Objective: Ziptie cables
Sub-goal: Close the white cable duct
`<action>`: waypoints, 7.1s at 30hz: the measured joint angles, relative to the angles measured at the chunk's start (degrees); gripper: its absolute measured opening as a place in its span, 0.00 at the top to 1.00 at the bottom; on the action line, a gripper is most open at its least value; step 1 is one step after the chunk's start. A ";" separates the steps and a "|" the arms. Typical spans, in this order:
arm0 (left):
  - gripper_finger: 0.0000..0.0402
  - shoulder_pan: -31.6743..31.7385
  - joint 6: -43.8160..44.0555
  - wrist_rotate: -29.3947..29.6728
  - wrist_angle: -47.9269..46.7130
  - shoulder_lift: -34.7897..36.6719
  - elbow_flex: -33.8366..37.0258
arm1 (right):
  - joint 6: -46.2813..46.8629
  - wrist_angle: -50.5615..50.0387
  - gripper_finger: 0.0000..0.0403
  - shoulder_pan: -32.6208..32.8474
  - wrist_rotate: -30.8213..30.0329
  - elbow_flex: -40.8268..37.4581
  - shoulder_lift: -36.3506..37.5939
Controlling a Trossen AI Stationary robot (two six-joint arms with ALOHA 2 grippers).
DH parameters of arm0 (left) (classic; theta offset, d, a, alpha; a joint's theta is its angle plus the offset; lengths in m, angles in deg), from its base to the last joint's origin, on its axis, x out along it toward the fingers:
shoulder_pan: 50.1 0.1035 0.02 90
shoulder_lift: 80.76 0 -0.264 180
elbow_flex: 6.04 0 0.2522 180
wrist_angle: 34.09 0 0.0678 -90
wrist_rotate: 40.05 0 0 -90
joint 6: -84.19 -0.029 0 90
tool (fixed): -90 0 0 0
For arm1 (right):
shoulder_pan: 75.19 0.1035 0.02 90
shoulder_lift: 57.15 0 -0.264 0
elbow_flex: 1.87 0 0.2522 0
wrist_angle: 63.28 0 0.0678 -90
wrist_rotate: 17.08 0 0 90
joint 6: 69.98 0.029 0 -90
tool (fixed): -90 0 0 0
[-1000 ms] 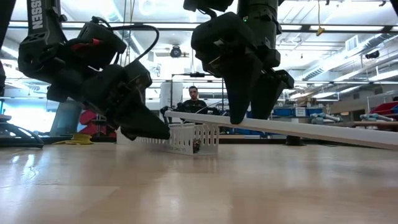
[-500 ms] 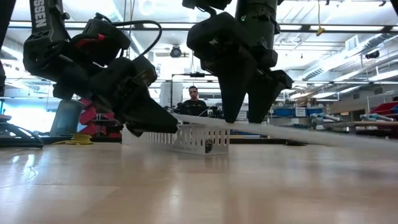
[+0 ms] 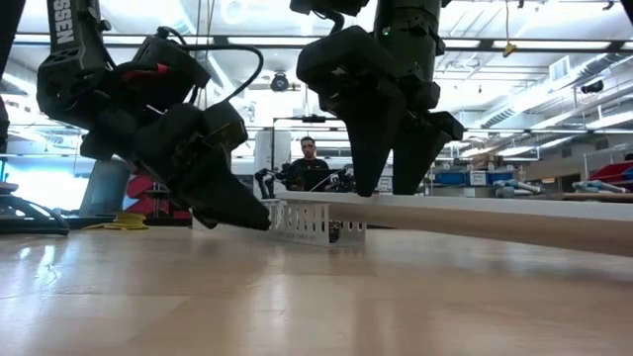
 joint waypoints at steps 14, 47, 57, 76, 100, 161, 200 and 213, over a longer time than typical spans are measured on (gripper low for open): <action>0.63 -4.05 -1.64 -2.34 4.26 1.76 0.02 | -0.23 -6.97 0.43 10.11 -29.05 1.99 6.32; 0.63 -7.72 -4.18 18.18 -22.10 33.11 5.92 | 54.04 -5.60 0.52 33.09 -55.60 -29.84 9.22; 0.63 -6.36 -6.07 21.32 -22.41 33.09 5.90 | 50.64 2.48 0.56 34.44 -60.99 -29.89 9.22; 0.63 -5.92 0.34 21.18 -21.12 33.09 5.90 | 44.50 9.09 0.68 38.50 -60.96 -51.90 30.20; 0.63 -7.87 -0.07 14.25 -12.70 23.22 5.86 | 4.55 81.23 0.72 27.58 -44.62 -71.59 31.24; 0.63 -7.82 1.29 15.28 -3.02 11.69 5.84 | -14.79 58.06 0.21 4.77 -5.92 -45.10 20.22; 0.63 -7.82 1.53 15.49 -4.18 11.74 5.84 | -14.15 48.39 0.24 3.81 -3.38 -41.82 20.22; 0.63 -7.82 1.56 15.45 -4.18 11.74 5.84 | -15.29 48.66 0.56 3.78 -3.34 -41.84 20.22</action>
